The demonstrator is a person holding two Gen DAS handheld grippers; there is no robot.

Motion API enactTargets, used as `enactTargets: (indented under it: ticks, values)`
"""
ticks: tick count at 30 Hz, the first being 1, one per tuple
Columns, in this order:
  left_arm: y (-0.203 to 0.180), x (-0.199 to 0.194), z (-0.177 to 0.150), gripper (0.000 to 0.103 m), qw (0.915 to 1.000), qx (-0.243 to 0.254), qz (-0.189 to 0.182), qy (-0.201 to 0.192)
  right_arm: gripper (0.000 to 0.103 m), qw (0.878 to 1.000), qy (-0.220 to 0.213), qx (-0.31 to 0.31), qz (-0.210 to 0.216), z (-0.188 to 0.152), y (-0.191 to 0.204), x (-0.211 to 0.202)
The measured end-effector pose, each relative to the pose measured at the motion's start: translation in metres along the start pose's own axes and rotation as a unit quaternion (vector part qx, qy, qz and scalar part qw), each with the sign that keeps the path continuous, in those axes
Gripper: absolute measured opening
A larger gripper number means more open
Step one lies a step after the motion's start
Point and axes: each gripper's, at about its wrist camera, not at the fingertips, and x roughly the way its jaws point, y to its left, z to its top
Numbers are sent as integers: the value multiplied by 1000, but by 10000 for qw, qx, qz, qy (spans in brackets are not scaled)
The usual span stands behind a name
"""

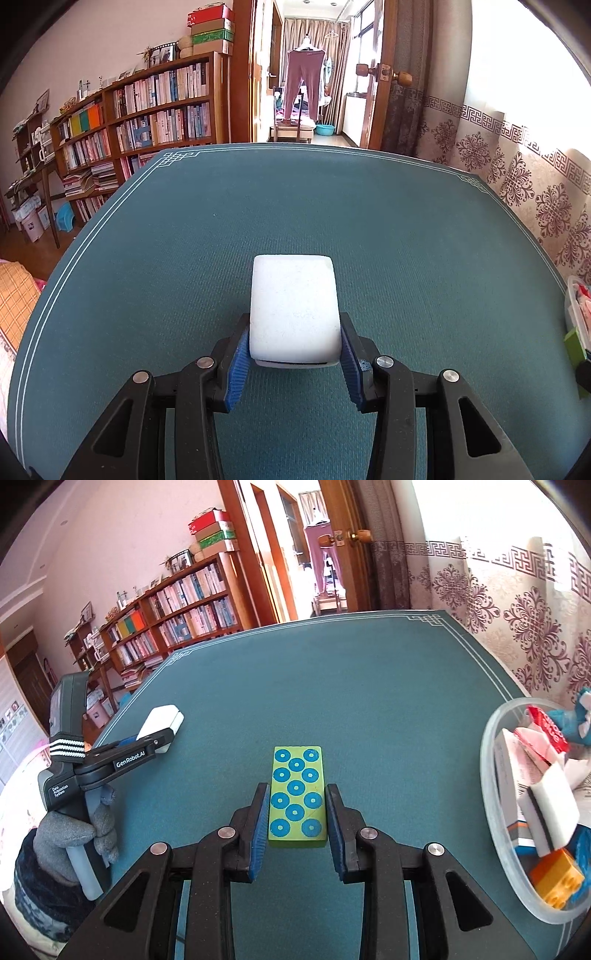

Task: Organize objects
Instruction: 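Carry the green dotted brick into the clear bowl with the right gripper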

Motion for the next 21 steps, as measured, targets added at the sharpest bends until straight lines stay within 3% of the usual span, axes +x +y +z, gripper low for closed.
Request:
enactTargets:
  ticks: [8,21]
  values:
    - [-10,-3,-4,46,9999,162,-15,54,30,9986,-195,273,-400,-3,-35,-31]
    - [-46,-29,-8,46,9975,516,-482,-37,30,9867,-667,704,-1307,1,-98,-83]
